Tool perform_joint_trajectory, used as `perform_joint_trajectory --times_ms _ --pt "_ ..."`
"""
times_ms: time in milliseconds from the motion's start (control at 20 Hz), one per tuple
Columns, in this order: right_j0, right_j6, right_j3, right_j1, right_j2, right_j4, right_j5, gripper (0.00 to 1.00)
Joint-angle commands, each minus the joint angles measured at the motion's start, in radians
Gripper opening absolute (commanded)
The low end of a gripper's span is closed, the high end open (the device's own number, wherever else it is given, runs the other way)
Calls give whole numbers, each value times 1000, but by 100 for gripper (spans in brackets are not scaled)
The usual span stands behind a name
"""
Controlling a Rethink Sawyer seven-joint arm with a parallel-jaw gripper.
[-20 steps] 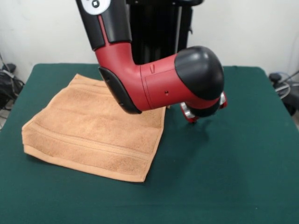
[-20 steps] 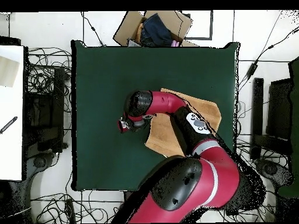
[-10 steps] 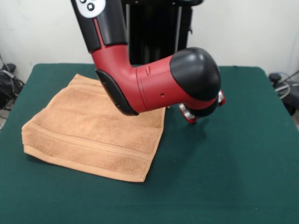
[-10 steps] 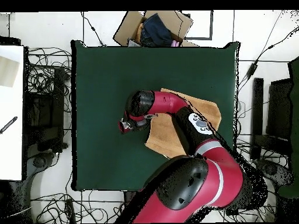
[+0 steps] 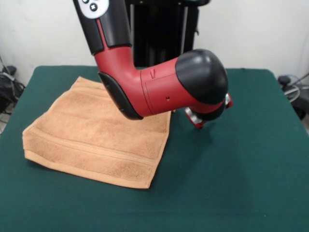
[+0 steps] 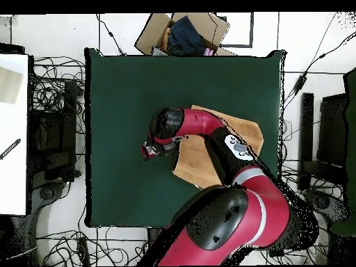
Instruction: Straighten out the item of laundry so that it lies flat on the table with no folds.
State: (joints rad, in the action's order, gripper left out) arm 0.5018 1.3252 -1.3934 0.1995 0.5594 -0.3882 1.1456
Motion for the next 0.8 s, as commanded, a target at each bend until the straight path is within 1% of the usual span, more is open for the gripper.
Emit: perform_joint_trajectory --times_ms 50,350,800 --pt "3 -217 59 -53 23 -82 3 100" --pt "-2 -216 71 -60 13 -82 21 100" --pt "11 -232 62 -58 17 -85 17 100"
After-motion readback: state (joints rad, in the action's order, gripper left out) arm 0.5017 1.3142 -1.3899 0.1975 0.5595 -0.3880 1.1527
